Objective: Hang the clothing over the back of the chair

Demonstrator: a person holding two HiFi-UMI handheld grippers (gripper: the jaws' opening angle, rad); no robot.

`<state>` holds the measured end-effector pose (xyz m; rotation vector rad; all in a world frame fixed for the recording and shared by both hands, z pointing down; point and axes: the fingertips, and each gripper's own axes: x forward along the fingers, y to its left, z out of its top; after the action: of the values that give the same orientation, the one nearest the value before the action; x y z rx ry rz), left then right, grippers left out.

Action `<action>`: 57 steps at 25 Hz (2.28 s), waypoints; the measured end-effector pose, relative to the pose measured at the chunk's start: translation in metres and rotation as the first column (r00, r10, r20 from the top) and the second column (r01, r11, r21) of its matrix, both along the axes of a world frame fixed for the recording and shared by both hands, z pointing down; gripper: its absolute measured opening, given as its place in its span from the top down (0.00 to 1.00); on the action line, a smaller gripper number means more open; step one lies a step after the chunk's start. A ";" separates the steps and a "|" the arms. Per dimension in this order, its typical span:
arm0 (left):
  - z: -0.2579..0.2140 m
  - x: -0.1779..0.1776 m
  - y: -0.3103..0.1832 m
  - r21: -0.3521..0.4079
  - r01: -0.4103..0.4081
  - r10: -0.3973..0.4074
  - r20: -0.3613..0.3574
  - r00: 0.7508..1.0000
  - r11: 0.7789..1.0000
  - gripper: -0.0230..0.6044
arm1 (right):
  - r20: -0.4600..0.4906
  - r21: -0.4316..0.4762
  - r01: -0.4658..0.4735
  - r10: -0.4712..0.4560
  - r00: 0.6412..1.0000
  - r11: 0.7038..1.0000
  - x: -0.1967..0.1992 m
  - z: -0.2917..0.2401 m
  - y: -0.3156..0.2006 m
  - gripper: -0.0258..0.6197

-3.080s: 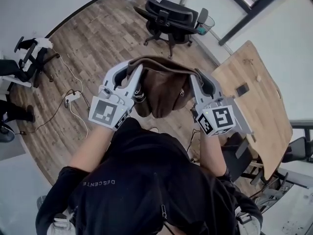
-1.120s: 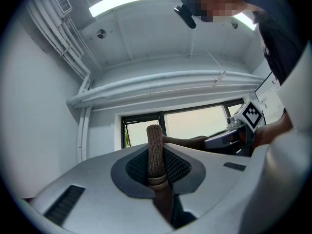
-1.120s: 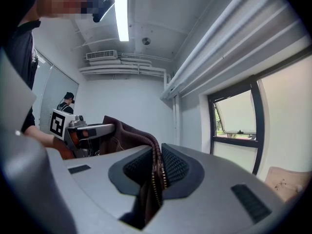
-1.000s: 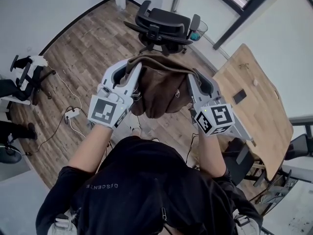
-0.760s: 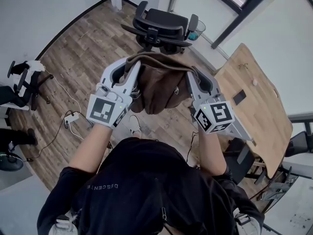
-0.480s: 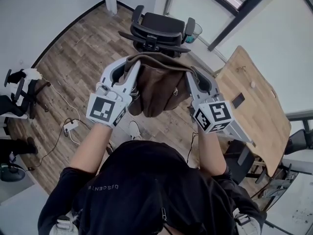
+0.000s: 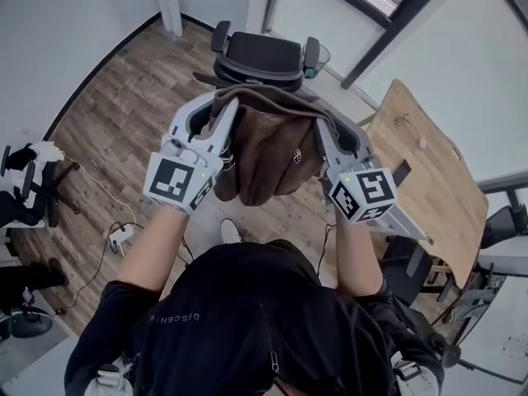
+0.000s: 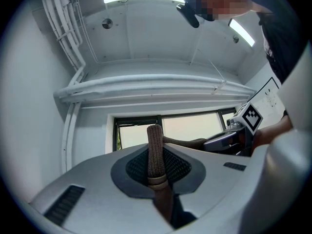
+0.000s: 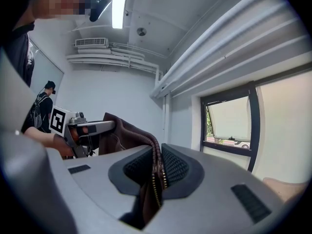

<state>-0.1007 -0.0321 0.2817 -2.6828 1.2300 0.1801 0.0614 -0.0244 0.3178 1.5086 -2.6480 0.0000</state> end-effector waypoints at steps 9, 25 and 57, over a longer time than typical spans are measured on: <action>-0.023 -0.007 -0.031 0.043 -0.014 0.014 0.007 1.000 0.999 0.88 | 0.010 0.035 -0.023 0.022 1.000 0.999 -0.007 -0.021 -0.030 0.87; -0.058 -0.007 -0.103 0.103 0.058 -0.062 0.031 0.998 0.993 0.88 | 0.011 0.088 0.071 -0.073 0.997 0.994 -0.007 -0.056 -0.105 0.87; -0.110 0.046 -0.274 0.181 0.144 -0.148 0.007 0.989 0.973 0.88 | 0.001 0.164 0.192 -0.195 0.981 0.968 0.044 -0.097 -0.265 0.87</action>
<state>-0.0549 -0.3059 0.1721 -2.4245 1.3304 0.2301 0.1049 -0.2891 0.2208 1.2880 -2.8596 -0.2245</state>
